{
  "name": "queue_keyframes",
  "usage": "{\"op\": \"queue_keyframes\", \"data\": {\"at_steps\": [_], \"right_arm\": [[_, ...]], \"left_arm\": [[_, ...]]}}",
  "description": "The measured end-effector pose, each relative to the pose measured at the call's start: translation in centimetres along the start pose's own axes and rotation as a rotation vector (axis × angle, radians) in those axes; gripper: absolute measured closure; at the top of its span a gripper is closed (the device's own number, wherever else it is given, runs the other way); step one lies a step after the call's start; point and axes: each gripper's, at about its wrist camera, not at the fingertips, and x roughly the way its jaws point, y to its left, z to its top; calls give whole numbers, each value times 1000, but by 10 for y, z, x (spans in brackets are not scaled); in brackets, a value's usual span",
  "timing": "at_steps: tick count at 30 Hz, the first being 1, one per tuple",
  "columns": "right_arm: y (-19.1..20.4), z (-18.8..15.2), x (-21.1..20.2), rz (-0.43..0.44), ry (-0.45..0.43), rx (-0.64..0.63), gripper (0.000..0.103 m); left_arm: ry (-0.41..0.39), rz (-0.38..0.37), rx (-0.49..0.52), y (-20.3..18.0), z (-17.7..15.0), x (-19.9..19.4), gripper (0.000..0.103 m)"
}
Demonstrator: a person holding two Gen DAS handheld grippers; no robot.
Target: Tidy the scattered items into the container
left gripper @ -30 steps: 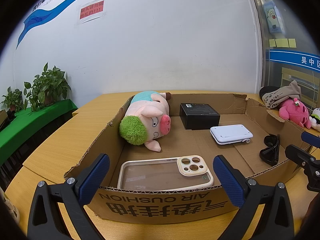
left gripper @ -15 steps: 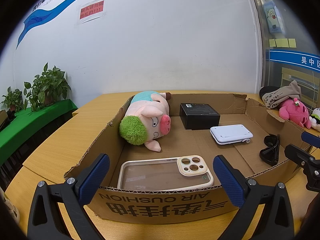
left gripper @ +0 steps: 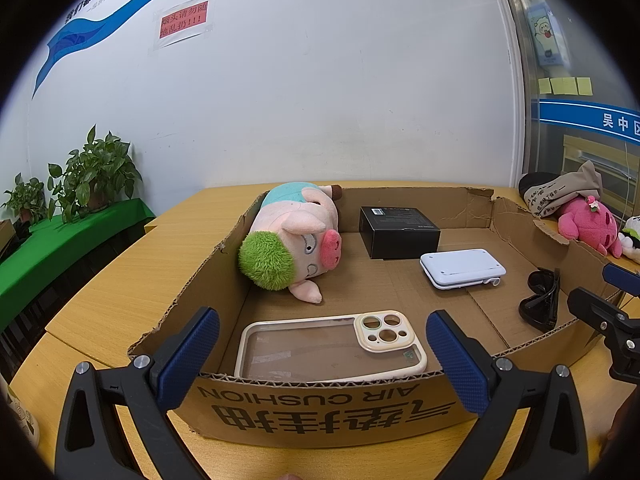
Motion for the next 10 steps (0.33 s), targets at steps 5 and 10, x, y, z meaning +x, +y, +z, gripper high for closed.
{"op": "queue_keyframes", "data": {"at_steps": [5,10], "right_arm": [[1,0,-1,-3,0,1,0],[1,0,-1,-4,0,1,0]], "left_arm": [[0,0,0,0,0,0,0],[0,0,0,0,0,0,0]]}}
